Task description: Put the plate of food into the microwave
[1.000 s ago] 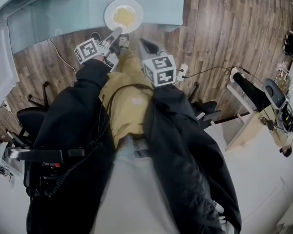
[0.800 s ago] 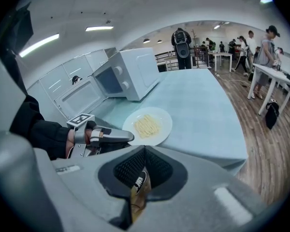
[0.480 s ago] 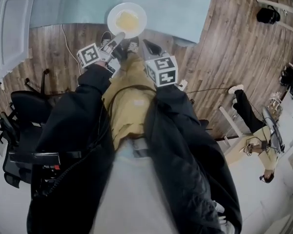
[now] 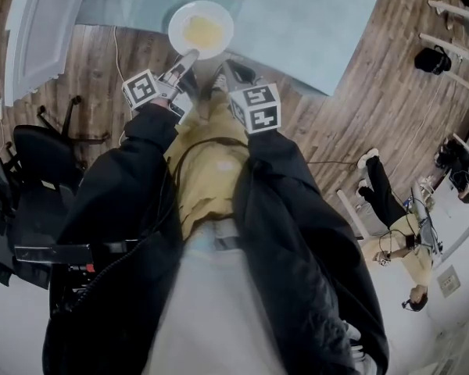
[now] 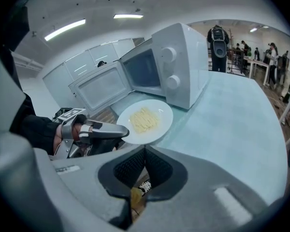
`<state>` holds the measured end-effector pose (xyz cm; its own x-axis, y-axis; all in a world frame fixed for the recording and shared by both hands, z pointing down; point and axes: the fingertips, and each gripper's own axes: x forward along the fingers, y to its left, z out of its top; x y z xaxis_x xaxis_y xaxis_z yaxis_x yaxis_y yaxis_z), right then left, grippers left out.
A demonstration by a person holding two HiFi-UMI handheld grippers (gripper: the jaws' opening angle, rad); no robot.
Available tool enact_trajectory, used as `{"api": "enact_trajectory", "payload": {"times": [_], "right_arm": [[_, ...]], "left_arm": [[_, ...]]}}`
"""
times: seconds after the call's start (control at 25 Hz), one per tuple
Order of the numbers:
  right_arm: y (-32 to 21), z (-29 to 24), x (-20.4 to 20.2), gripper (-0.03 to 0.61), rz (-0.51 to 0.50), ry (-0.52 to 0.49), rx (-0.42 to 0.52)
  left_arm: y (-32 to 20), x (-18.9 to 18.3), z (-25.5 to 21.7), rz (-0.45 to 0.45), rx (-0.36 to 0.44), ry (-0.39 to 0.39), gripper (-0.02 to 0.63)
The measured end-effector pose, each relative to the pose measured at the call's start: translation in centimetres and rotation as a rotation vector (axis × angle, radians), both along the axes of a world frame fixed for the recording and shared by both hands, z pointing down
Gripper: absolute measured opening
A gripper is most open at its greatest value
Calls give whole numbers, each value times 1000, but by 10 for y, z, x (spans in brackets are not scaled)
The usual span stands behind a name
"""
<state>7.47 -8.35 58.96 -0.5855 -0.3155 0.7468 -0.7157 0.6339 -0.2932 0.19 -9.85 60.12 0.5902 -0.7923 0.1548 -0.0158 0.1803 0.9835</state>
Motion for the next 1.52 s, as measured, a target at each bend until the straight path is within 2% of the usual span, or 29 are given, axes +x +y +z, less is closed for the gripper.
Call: {"api": "enact_trajectory", "payload": {"times": [0.16, 0.28, 0.52, 0.76, 0.96, 1.52], "right_arm": [[-7, 7, -74, 2, -51, 17, -2], [-17, 8, -109, 2, -69, 18, -4], [-46, 4, -148, 2, -107, 2, 24], [-69, 2, -165, 2, -99, 3, 19], [-84, 1, -175, 2, -92, -1, 27], [-100, 3, -195, 2, -58, 11, 15]], "left_arm": [[-4, -75, 4, -57, 0, 19, 12], [-14, -114, 3, -101, 0, 17, 12], [-43, -156, -4, -179, 26, 2, 12], [-87, -197, -17, -242, 67, -3, 12], [-126, -217, -27, -262, 100, 3, 11], [-164, -230, -20, -263, 92, 24, 12]]}}
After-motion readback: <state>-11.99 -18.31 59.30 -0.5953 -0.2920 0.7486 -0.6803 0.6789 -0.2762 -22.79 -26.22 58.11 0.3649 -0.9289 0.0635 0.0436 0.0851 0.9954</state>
